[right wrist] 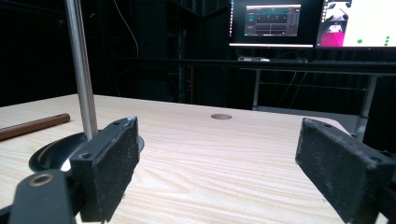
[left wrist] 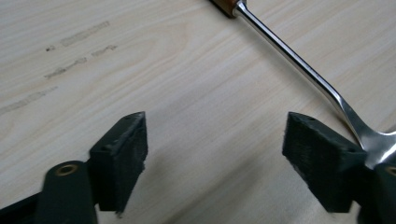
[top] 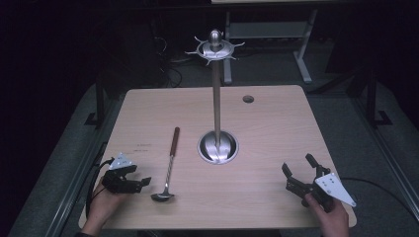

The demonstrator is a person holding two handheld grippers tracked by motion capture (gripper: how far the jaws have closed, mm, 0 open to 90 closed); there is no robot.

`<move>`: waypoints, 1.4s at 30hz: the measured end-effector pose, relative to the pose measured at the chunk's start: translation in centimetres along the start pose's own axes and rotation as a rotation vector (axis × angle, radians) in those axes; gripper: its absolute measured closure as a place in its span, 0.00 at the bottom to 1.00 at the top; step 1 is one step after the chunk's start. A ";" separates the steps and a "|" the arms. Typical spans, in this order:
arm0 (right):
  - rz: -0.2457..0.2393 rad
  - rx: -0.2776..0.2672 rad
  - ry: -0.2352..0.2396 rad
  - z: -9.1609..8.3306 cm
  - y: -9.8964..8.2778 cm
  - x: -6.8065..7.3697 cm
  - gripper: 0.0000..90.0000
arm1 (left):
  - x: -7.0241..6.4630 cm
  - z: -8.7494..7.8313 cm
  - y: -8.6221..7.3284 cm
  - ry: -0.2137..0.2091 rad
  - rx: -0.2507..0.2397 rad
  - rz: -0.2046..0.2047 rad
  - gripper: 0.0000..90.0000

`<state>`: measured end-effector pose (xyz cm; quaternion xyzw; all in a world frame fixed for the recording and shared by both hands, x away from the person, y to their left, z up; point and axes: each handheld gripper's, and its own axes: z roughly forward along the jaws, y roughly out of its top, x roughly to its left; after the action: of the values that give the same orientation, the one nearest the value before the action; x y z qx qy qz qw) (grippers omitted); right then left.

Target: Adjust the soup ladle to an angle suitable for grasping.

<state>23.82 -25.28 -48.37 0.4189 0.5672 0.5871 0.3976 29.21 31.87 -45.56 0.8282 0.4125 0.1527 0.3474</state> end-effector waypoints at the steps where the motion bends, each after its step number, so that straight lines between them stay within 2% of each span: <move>1: 0.000 0.000 0.000 0.0 0.0 0.0 0.14 | 0.0 0.0 0.1 0.000 -0.001 -0.004 0.28; 6: 0.001 0.001 0.000 0.0 0.0 0.0 0.14 | 0.3 0.0 0.7 0.004 0.009 -0.018 0.46; 8: -0.002 0.001 0.000 0.0 0.0 0.0 0.14 | 0.3 0.0 0.8 0.005 0.009 -0.021 0.49; 10: -0.002 0.002 -0.001 0.0 0.0 0.0 0.14 | 0.5 -0.1 1.1 0.002 0.008 -0.031 0.60; 19: 0.003 0.000 0.000 0.0 0.0 0.0 0.14 | 1.1 0.3 2.3 0.030 0.015 -0.045 0.81; 21: 0.005 -0.003 0.004 0.0 0.0 -0.1 0.14 | 1.2 0.2 2.6 0.030 0.018 -0.043 0.92; 22: 0.004 -0.004 0.005 0.0 0.0 -0.1 0.14 | 1.3 0.2 2.8 0.024 0.006 -0.047 0.95; 24: 0.009 -0.002 0.004 0.0 0.0 -0.1 0.14 | 1.4 0.3 3.0 0.023 0.013 -0.053 1.00; 29: 0.015 -0.003 0.005 0.0 0.0 -0.1 0.14 | 1.7 0.6 3.8 0.020 0.017 -0.042 1.00; 31: 0.015 -0.001 0.006 0.0 0.0 -0.1 0.14 | 1.9 0.9 4.1 0.014 0.004 -0.051 1.00; 34: 0.014 -0.004 0.006 0.0 0.0 -0.1 0.14 | 2.0 1.2 4.5 0.015 0.014 -0.049 1.00; 40: 0.009 -0.002 0.007 0.0 0.0 -0.1 0.14 | 2.3 2.3 5.7 0.015 -0.008 -0.057 1.00; 42: 0.009 -0.001 0.007 0.0 0.0 -0.1 0.14 | 2.3 2.6 6.1 0.015 0.001 -0.055 1.00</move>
<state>23.88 -25.34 -48.37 0.4191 0.5664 0.5906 0.3933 35.57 30.00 -43.25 0.8154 0.4379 0.1492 0.3481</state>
